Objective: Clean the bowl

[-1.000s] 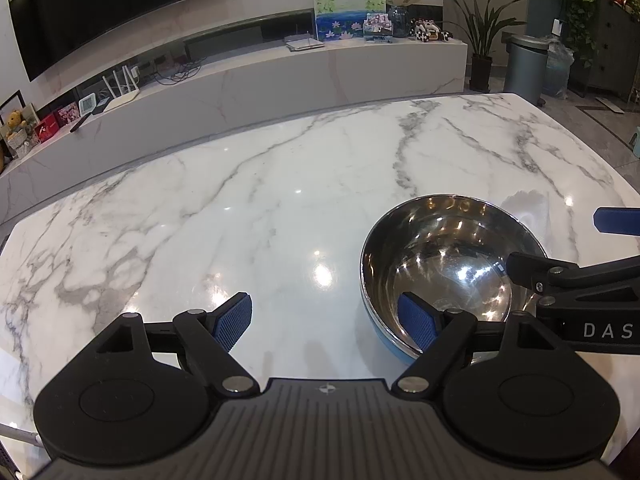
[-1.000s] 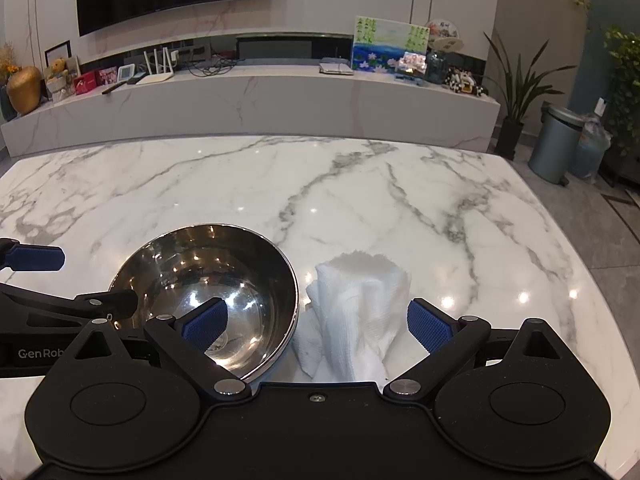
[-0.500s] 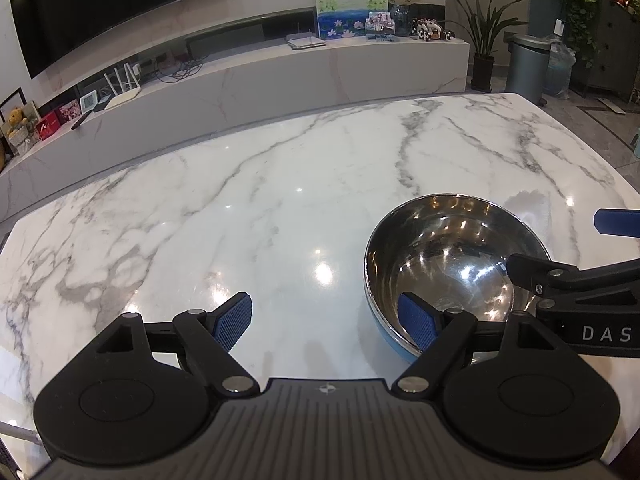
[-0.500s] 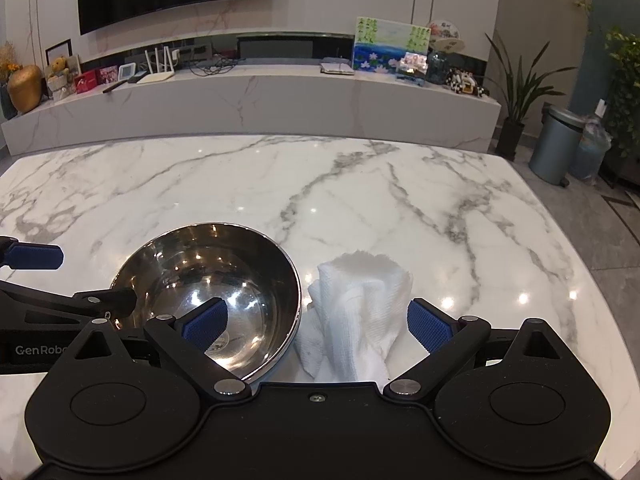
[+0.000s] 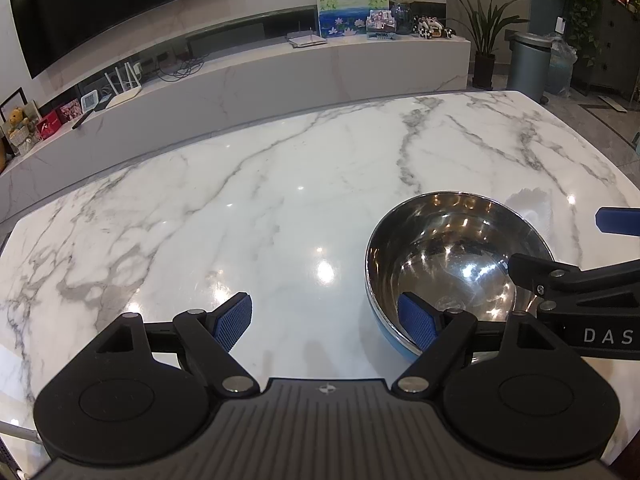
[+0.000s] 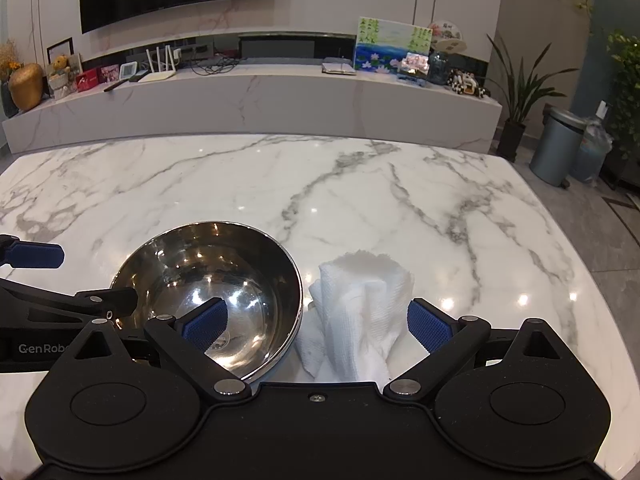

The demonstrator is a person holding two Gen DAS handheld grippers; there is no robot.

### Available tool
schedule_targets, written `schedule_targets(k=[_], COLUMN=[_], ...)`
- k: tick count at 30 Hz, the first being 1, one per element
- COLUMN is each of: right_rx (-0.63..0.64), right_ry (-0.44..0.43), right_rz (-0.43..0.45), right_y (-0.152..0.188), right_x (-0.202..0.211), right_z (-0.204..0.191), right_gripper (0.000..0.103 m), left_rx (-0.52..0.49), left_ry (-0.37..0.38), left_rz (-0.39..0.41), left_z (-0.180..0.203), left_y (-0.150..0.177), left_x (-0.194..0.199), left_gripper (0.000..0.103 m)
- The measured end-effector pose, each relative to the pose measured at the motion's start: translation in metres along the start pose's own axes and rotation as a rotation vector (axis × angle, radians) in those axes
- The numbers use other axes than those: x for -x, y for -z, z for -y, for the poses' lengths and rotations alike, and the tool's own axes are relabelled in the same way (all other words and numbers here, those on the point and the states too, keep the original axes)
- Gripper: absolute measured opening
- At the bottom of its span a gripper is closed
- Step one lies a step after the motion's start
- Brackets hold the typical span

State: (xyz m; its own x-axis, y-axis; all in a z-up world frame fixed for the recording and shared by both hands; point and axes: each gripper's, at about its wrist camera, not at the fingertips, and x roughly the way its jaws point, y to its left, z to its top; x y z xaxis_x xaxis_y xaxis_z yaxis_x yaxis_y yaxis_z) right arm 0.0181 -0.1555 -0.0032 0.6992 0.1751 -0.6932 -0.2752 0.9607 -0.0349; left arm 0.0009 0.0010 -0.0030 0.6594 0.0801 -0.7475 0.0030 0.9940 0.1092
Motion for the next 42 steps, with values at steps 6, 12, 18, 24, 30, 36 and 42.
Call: schedule_targets(k=[6,12,18,24,30,36,42], right_rx=[0.001,0.000,-0.002,-0.035,-0.075,-0.113,-0.159], right_ry=[-0.003,-0.005,0.000,0.024,0.047,0.084,0.127], right_rz=[-0.003,0.003,0.021,0.076,0.112,0.154,0.135], right_y=[0.000,-0.001,-0.001,-0.004,-0.008,-0.009,-0.009], right_x=[-0.001,0.000,0.001,0.008,0.011,0.017,0.011], right_z=[0.002,0.000,0.000,0.008,0.022,0.039,0.062], right_gripper=[0.096,0.096,0.096,0.096,0.096,0.096,0.091], left_rx=[-0.001,0.011,0.011,0.017,0.028,0.029,0.024], left_ry=[-0.005,0.001,0.002,0.028,-0.002,-0.006,0.022], left_rz=[-0.002,-0.002,0.007,0.019,0.026,0.047,0.003], left_z=[0.001,-0.001,-0.002,-0.004,-0.004,-0.001,-0.001], left_y=[0.000,0.000,0.000,-0.001,-0.006,-0.009,-0.013], left_x=[0.000,0.000,0.001,0.001,-0.002,0.000,-0.006], left_gripper=[0.080,0.080,0.080,0.080,0.080,0.080,0.080])
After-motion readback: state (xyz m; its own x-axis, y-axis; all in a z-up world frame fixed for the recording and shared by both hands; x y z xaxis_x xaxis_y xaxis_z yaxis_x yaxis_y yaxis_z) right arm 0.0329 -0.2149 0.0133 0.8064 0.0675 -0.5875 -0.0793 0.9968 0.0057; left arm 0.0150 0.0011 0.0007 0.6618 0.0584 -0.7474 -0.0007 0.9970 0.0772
